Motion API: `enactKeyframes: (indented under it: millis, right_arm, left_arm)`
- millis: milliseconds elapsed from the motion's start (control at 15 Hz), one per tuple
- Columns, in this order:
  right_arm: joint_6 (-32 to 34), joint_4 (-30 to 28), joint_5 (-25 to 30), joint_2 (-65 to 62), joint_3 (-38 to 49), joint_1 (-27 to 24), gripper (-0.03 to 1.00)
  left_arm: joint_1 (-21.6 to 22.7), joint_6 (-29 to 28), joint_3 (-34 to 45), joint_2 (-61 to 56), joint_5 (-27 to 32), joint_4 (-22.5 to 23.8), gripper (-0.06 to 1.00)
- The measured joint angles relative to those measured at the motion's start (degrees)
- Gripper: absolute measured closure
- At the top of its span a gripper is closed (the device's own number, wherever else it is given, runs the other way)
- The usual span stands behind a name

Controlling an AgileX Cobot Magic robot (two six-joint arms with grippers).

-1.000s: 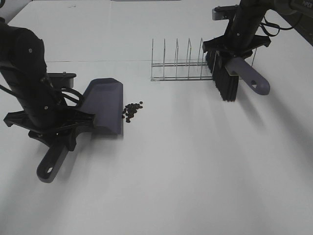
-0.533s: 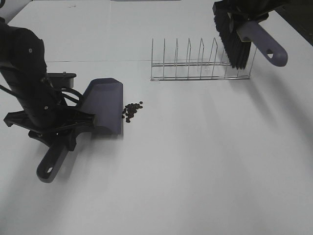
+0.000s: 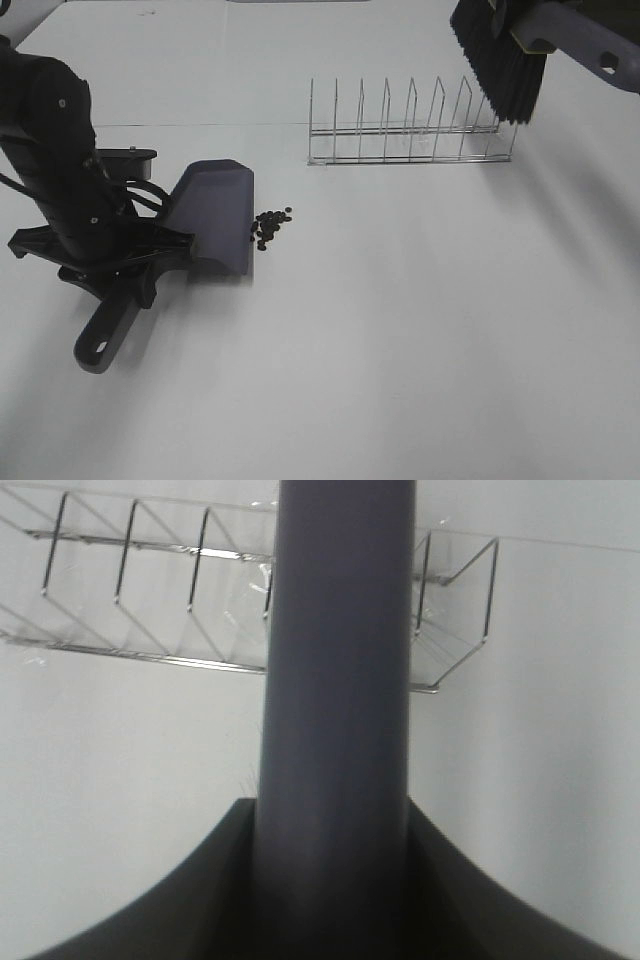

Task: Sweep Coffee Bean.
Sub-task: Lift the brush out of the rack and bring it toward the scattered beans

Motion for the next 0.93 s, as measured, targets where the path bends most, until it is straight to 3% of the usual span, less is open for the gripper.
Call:
enactKeyframes:
  millis: [333, 600, 733, 933]
  right_arm:
    - [0.5, 0.3, -0.1, -11.9, 16.5, 4.9, 0.66]
    - [4.9, 0.7, -8.6, -14.8, 29.2, 12.4, 0.66]
    - [9.3, -2.8, -15.4, -13.5, 36.4, 15.1, 0.66]
    - [11.5, -4.6, -19.8, -10.3, 37.4, 15.3, 0.66]
  left_arm:
    - [0.0, -2.7, 1.2, 0.0, -1.1, 3.3, 0.60]
    - [0.0, -4.7, 2.0, 0.4, -3.4, 5.0, 0.60]
    - [-1.2, -4.9, 2.0, 3.7, -6.2, 5.0, 0.60]
    - [-4.2, -5.4, 1.5, 5.4, -8.0, 5.2, 0.60]
